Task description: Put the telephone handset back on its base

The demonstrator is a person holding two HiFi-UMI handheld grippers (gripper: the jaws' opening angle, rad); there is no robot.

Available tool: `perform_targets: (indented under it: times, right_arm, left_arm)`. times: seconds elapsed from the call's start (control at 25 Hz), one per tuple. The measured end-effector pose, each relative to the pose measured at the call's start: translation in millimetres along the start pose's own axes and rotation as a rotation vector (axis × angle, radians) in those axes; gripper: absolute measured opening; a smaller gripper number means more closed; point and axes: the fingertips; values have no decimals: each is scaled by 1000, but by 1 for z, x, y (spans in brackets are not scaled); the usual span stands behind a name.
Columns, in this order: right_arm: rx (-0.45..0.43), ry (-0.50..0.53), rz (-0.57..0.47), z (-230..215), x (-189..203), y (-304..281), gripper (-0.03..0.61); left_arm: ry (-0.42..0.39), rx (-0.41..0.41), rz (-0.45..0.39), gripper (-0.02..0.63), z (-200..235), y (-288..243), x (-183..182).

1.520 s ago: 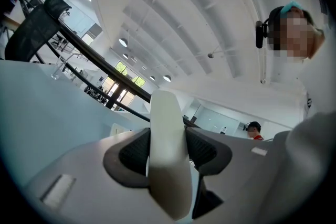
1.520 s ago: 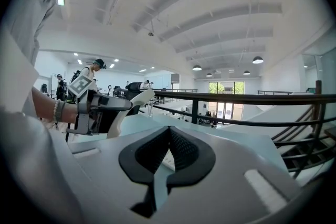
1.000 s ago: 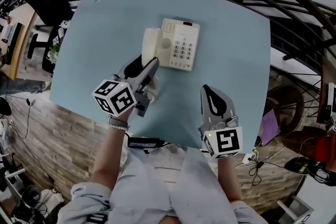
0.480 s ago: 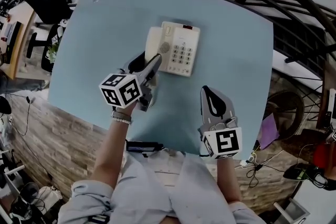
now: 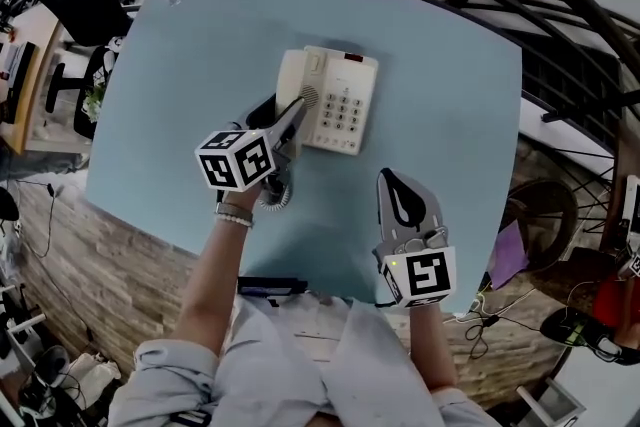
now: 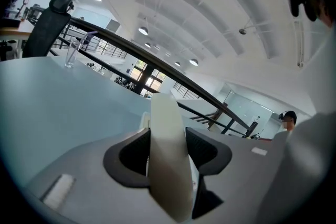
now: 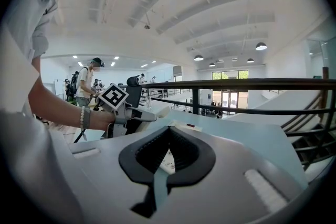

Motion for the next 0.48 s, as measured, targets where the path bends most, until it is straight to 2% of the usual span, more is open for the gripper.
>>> perform_targets:
  times: [0.48]
  right_arm:
    - [-8, -16, 15, -12, 10, -14, 3]
  left_arm:
    - [-12, -52, 59, 209, 16, -36, 14]
Point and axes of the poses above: the fingertips, and each gripper's own axes: y backward along the fingers, z to its left, x out of its underside, and after that the axes turned 4 degrees about y, right-handed
